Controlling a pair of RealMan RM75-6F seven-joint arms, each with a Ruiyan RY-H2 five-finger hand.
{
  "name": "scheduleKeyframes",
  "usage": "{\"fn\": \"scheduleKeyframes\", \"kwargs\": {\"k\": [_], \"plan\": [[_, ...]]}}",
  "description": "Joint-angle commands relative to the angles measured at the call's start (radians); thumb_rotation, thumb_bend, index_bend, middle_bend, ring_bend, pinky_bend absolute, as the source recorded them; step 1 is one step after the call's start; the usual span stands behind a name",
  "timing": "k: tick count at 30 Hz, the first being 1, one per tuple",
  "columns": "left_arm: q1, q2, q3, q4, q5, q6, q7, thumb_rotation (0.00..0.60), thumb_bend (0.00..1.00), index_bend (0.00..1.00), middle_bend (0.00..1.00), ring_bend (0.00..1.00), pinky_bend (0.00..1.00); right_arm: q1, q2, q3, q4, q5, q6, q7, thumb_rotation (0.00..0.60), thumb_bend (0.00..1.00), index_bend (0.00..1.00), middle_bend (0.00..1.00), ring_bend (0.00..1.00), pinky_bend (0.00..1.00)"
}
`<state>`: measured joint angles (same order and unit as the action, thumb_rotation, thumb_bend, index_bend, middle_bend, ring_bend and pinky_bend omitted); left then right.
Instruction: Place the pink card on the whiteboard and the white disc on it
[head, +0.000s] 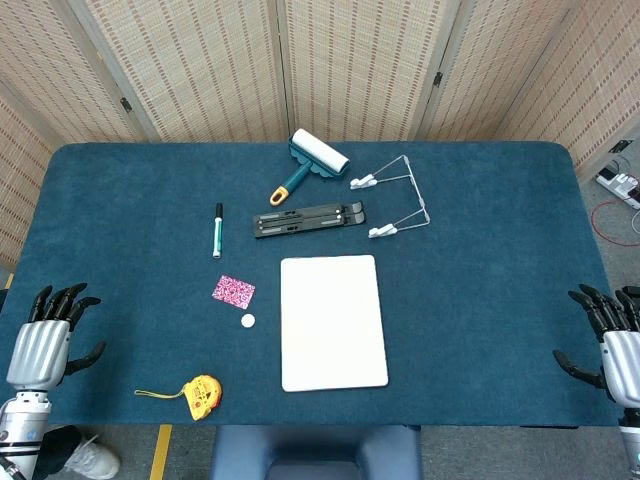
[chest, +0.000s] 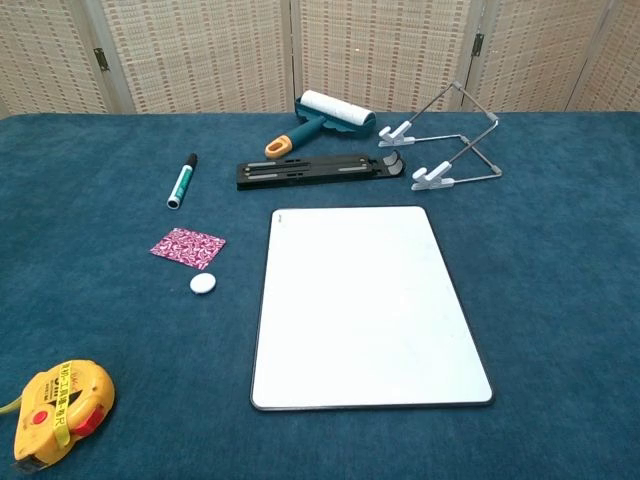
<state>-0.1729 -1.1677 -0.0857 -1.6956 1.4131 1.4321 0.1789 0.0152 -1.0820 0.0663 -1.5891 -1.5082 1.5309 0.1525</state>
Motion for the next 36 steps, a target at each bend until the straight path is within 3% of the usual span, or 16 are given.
{"fn": "scheduleKeyframes", "kwargs": {"k": [1,23,36], "plan": [[0.0,0.001,0.0,-0.003,0.003,0.002,0.003,0.6,0.3,0.29,0.15,0.15,0.0,0.0,-0.003,0.0,0.005,0.0,0.0,0.004,0.6,0.23,0.15,0.15,0.13,0.0],[-0.019,0.006,0.0,0.002,0.032,-0.011,-0.002,0.6,0.3,0.29,0.15,0.15,0.0,-0.005,0.001,-0.004,0.008,-0.017,0.016,0.01,0.6,0.23,0.15,0.15,0.14,0.0],[-0.21,-0.008,-0.036,0.101,0.16,-0.181,-0.069,0.6,0.31,0.3,0.15,0.16,0.0,0.0,0.009,-0.006,-0.009,-0.03,0.016,-0.007,0.6,0.23,0.15,0.15,0.14,0.0]]}}
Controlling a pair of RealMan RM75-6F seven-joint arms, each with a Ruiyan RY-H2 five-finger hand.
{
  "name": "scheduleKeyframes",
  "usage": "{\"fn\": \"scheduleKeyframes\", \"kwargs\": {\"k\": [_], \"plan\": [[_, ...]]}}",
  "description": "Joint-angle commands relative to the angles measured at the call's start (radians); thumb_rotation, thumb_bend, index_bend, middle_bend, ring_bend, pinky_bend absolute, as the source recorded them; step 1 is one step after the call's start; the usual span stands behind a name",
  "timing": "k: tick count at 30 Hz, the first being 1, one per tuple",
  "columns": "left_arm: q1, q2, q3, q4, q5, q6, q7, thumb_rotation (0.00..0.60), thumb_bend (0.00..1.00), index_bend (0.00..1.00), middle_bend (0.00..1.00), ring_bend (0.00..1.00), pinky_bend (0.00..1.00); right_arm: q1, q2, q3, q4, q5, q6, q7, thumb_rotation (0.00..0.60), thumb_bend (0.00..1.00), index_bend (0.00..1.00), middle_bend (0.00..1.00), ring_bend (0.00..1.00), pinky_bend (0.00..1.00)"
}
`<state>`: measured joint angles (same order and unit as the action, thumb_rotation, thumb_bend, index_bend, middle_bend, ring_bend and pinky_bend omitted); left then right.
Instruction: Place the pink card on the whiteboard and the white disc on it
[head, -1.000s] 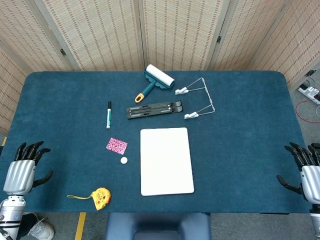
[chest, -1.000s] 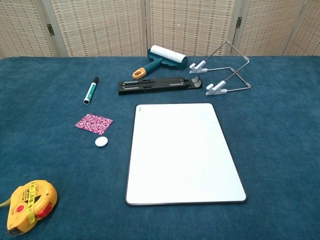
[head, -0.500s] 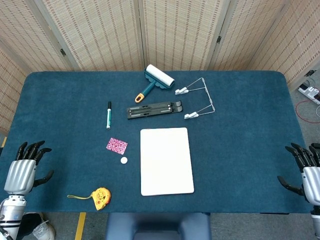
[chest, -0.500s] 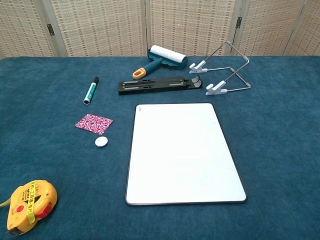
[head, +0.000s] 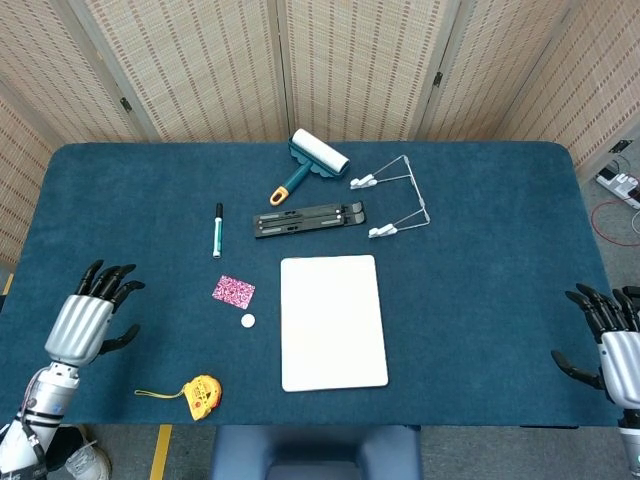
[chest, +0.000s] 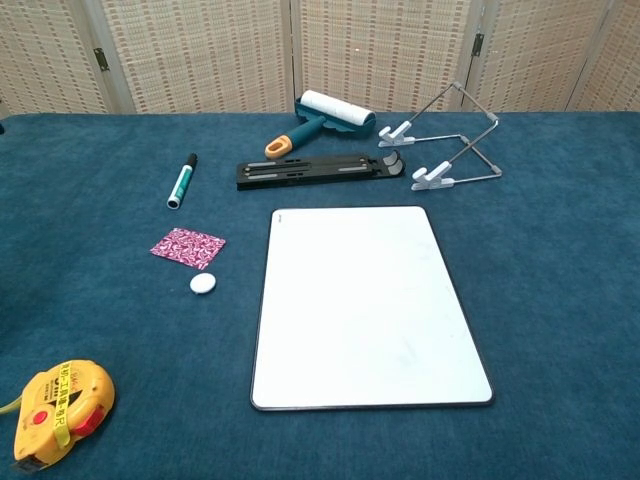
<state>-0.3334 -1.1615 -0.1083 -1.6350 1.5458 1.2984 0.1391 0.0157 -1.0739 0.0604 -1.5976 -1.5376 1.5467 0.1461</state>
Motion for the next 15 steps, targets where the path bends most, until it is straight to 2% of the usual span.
{"fn": "scheduleKeyframes", "kwargs": {"k": [1,7,15], "plan": [[-0.076,-0.026,-0.017,0.064,0.04,-0.069,-0.05,0.6,0.31,0.31,0.15,0.16,0.0,-0.001,0.001,-0.001,-0.002,0.0,0.001,-0.001,0.6,0.23,0.15,0.15,0.14,0.0],[-0.196,-0.083,-0.012,0.182,0.097,-0.181,-0.106,0.6,0.31,0.31,0.16,0.16,0.0,-0.006,0.004,-0.003,-0.004,0.003,0.005,0.0,0.6,0.23,0.15,0.15,0.14,0.0],[-0.322,-0.176,-0.002,0.321,0.134,-0.277,-0.172,0.6,0.31,0.3,0.16,0.16,0.0,-0.013,0.007,-0.005,-0.005,0.009,0.009,-0.001,0.6,0.23,0.15,0.15,0.13,0.0]]}}
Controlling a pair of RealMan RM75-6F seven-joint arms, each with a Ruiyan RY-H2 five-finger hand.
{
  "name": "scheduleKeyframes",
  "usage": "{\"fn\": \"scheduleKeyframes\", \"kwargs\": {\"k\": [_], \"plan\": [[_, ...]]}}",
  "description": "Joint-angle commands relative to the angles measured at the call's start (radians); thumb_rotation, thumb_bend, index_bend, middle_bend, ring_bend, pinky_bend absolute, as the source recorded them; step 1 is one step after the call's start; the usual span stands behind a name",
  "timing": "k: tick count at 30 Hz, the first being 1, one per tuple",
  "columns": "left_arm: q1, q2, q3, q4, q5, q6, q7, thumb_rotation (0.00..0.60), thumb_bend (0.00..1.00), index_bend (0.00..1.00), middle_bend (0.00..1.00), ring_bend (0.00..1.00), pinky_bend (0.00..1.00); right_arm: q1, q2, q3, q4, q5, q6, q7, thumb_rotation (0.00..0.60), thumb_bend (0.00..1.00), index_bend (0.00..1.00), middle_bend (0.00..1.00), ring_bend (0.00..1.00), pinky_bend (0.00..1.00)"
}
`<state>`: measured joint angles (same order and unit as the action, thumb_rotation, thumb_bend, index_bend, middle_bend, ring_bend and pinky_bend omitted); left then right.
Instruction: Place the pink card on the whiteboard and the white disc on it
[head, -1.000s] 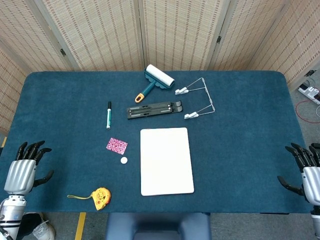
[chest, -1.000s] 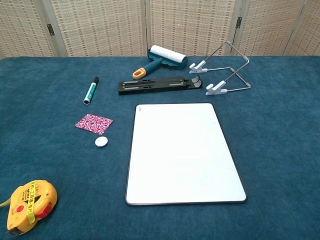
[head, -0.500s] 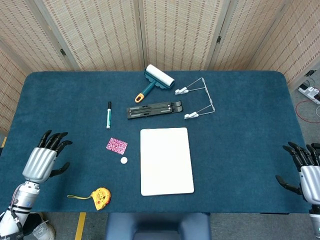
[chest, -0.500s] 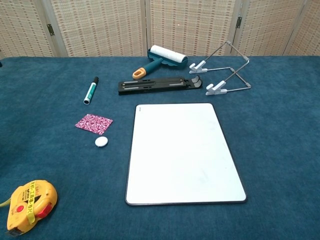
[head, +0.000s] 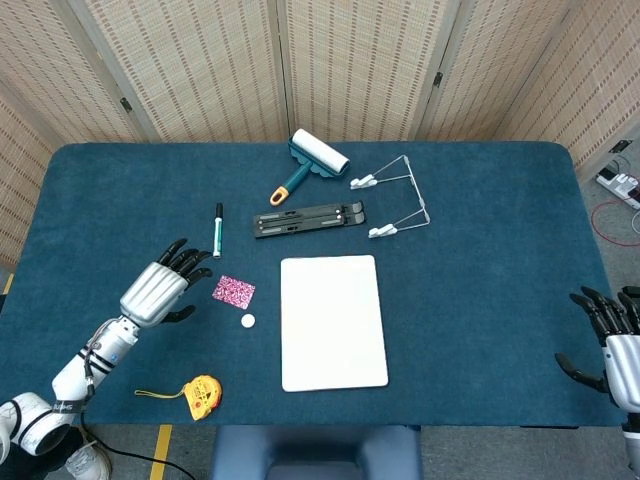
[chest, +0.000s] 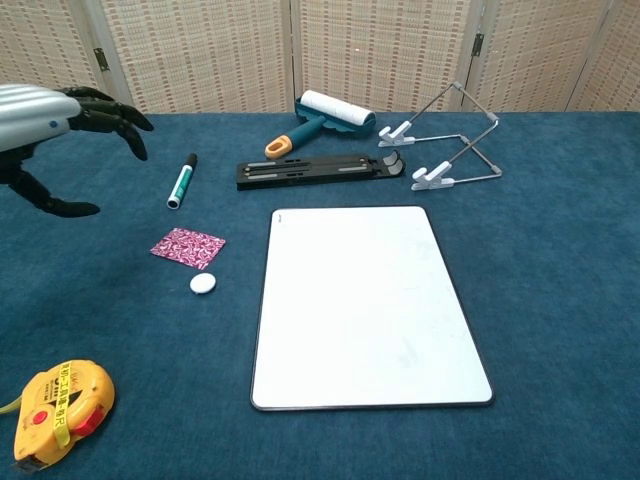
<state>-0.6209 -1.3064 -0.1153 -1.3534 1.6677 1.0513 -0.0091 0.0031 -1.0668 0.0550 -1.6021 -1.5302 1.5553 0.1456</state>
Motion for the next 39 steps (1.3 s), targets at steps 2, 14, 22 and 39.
{"fn": "scheduleKeyframes", "kwargs": {"k": [2,14,22,39], "plan": [[-0.061,-0.057,0.012,0.077,0.016,-0.053,-0.035,0.6,0.31,0.3,0.16,0.16,0.0,-0.002,0.002,0.0,0.0,0.004,0.001,0.0,0.6,0.23,0.15,0.15,0.13,0.0],[-0.161,-0.167,0.055,0.247,0.008,-0.157,-0.027,0.6,0.31,0.27,0.16,0.16,0.0,-0.003,-0.001,0.001,0.001,0.011,-0.006,-0.001,0.6,0.23,0.15,0.15,0.13,0.0],[-0.193,-0.2,0.066,0.282,-0.03,-0.207,0.002,0.6,0.31,0.29,0.16,0.16,0.0,-0.005,0.002,0.002,0.0,0.017,-0.007,0.0,0.6,0.23,0.15,0.15,0.13,0.0],[-0.233,-0.225,0.054,0.267,-0.165,-0.32,0.098,0.6,0.31,0.3,0.16,0.13,0.0,-0.01,-0.001,0.004,0.017,0.027,-0.009,0.016,0.6,0.23,0.15,0.15,0.13,0.0]]}}
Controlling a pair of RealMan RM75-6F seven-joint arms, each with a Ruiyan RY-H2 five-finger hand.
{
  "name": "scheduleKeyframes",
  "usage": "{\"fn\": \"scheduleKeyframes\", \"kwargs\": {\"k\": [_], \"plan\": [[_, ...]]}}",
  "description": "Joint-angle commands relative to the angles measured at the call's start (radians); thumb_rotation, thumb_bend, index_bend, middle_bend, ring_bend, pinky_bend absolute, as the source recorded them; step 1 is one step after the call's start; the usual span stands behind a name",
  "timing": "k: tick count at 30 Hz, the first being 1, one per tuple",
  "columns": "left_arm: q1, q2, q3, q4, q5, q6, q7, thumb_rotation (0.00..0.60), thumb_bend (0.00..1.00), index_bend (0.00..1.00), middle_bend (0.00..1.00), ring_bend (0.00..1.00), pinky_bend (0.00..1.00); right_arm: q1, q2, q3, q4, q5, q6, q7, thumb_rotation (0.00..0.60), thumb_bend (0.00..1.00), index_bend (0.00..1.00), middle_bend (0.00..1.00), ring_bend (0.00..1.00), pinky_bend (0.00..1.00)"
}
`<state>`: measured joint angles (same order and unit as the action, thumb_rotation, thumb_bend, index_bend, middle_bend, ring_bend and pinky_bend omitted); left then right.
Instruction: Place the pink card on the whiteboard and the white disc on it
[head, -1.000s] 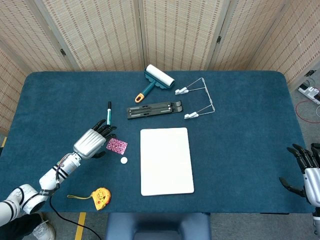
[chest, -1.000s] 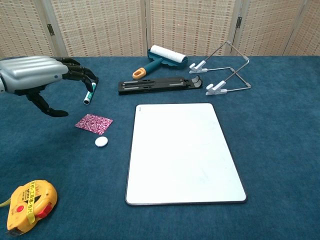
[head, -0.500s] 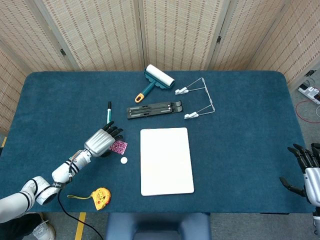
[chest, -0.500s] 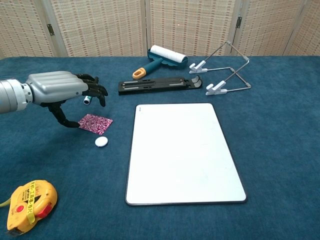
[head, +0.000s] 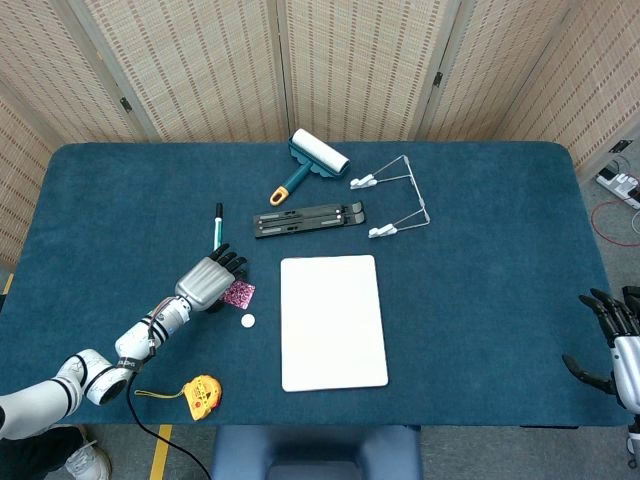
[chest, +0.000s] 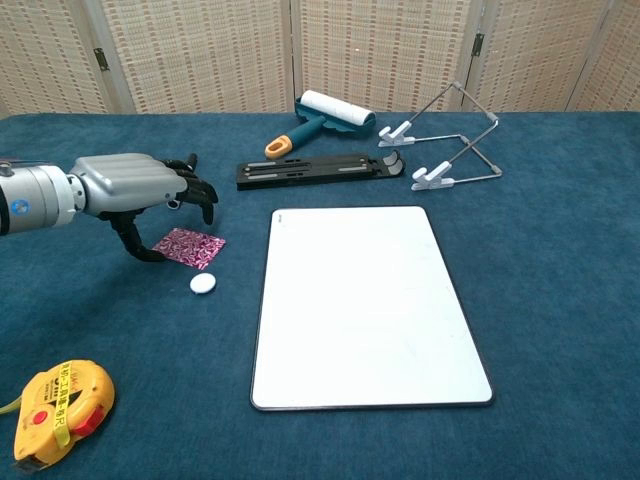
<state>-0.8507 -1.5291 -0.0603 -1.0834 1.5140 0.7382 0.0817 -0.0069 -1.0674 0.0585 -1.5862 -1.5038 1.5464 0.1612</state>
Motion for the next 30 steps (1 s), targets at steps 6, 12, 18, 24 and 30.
{"fn": "scheduleKeyframes", "kwargs": {"k": [6,12,18,24,30], "plan": [[-0.008,-0.004,0.0,-0.01,-0.037,-0.016,0.027,0.6,0.31,0.3,0.16,0.13,0.0,-0.001,-0.002,0.0,0.004,0.001,-0.001,0.002,0.6,0.23,0.15,0.15,0.13,0.0],[-0.013,-0.009,0.0,-0.011,-0.062,-0.028,0.045,0.6,0.31,0.31,0.16,0.13,0.0,-0.002,-0.003,0.0,0.009,0.002,-0.001,0.006,0.6,0.23,0.15,0.15,0.13,0.0],[-0.021,-0.012,0.0,-0.015,-0.087,-0.043,0.065,0.6,0.33,0.32,0.16,0.13,0.0,-0.006,-0.004,0.0,0.013,0.004,0.001,0.009,0.6,0.23,0.15,0.15,0.13,0.0],[-0.026,-0.015,0.0,-0.018,-0.108,-0.052,0.084,0.6,0.33,0.34,0.16,0.13,0.0,-0.006,-0.005,0.0,0.016,0.005,-0.001,0.012,0.6,0.23,0.15,0.15,0.13,0.0],[-0.03,-0.015,-0.002,-0.026,-0.131,-0.058,0.106,0.6,0.33,0.31,0.16,0.13,0.0,-0.007,-0.006,0.0,0.02,0.006,-0.002,0.015,0.6,0.23,0.15,0.15,0.13,0.0]]}}
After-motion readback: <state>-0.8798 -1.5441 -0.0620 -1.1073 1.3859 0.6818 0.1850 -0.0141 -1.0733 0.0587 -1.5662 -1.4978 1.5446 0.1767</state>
